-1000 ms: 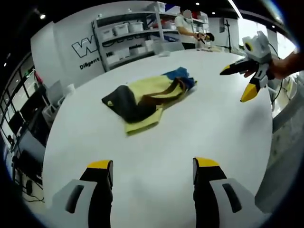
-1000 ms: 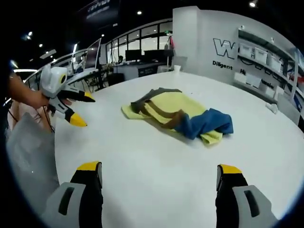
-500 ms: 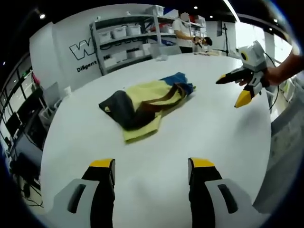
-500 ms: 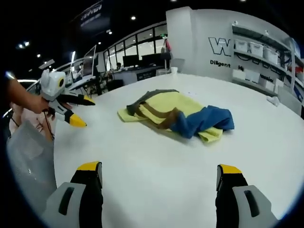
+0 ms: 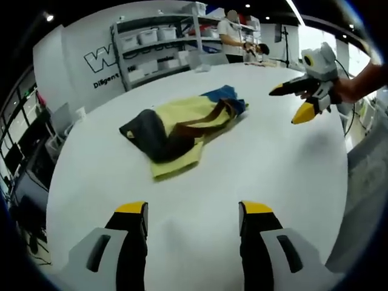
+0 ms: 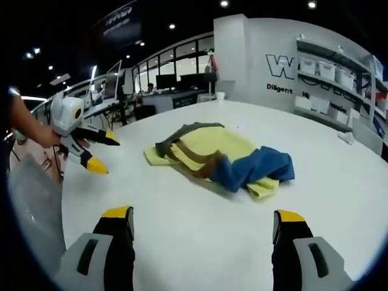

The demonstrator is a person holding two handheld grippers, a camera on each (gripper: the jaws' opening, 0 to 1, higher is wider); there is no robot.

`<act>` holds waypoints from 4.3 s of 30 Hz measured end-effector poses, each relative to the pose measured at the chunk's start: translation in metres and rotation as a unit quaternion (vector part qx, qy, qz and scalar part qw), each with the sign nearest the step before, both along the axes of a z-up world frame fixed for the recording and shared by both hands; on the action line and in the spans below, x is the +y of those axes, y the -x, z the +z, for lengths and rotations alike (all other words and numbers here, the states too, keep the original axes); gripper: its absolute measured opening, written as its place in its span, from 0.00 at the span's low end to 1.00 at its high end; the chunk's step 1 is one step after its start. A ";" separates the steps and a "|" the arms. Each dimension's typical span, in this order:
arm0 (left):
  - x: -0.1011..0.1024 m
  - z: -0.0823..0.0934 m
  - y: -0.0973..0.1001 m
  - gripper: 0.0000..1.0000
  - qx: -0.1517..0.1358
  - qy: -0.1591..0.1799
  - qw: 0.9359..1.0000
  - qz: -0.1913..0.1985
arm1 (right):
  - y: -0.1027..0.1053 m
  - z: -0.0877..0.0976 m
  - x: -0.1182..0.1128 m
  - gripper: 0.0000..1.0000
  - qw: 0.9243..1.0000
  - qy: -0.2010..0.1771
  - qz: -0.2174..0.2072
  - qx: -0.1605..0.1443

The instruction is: Fold the garment on the visible template until the final outline fits inside the template.

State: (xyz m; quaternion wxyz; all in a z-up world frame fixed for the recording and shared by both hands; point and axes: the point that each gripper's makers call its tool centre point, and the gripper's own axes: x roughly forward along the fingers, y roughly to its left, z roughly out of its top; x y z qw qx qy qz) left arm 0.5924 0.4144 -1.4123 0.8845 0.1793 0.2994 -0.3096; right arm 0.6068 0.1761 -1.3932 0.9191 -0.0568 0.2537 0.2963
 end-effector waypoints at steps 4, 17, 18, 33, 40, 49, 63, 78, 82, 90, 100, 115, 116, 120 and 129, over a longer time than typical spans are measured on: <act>0.003 -0.002 -0.009 0.56 0.002 -0.004 1.000 0.001 | -0.010 0.008 0.000 0.73 1.000 -0.006 -0.001 -0.014; -0.004 -0.004 -0.031 0.49 0.003 -0.001 1.000 -0.010 | -0.031 -0.003 -0.004 0.61 0.999 0.034 0.000 0.001; -0.005 -0.005 -0.032 0.48 0.003 -0.003 1.000 -0.014 | -0.032 -0.004 -0.004 0.59 0.999 0.033 0.000 0.002; -0.031 0.005 -0.063 0.46 -0.018 0.008 0.998 -0.057 | -0.056 -0.003 0.017 0.40 0.996 0.074 0.053 -0.007; -0.042 0.012 -0.082 0.45 -0.022 0.032 0.998 -0.058 | -0.066 0.005 0.020 0.27 0.994 0.084 0.065 -0.019; -0.049 0.009 -0.097 0.40 -0.022 0.017 0.997 -0.073 | -0.073 -0.008 0.026 0.26 0.992 0.102 0.070 -0.007; -0.052 -0.014 -0.116 0.33 0.025 -0.009 0.997 -0.074 | -0.084 -0.020 0.019 0.17 0.992 0.105 0.060 0.030; -0.054 -0.027 -0.103 0.05 0.082 0.003 0.994 -0.073 | -0.060 -0.045 0.024 0.00 0.986 0.107 0.076 0.107; -0.056 -0.028 -0.090 0.04 0.099 0.003 0.991 -0.090 | -0.049 -0.049 0.022 0.00 0.983 0.114 0.087 0.113; -0.058 -0.029 -0.070 0.04 0.106 -0.013 0.988 -0.113 | -0.026 -0.044 0.021 0.00 0.980 0.108 0.092 0.141; -0.056 -0.028 -0.036 0.04 0.100 -0.038 0.983 -0.147 | 0.004 -0.035 0.024 0.00 0.978 0.093 0.098 0.159; -0.051 -0.020 0.020 0.04 0.094 -0.059 0.976 -0.186 | 0.061 -0.027 0.033 0.00 0.973 0.075 0.126 0.177; -0.050 -0.018 0.021 0.04 0.094 -0.058 0.977 -0.182 | 0.063 -0.028 0.033 0.00 0.973 0.073 0.125 0.178; -0.049 -0.015 0.025 0.04 0.090 -0.059 0.978 -0.176 | 0.072 -0.024 0.037 0.00 0.974 0.055 0.123 0.183; -0.051 -0.007 0.049 0.04 0.088 -0.060 0.978 -0.179 | 0.096 -0.020 0.040 0.00 0.970 0.029 0.128 0.202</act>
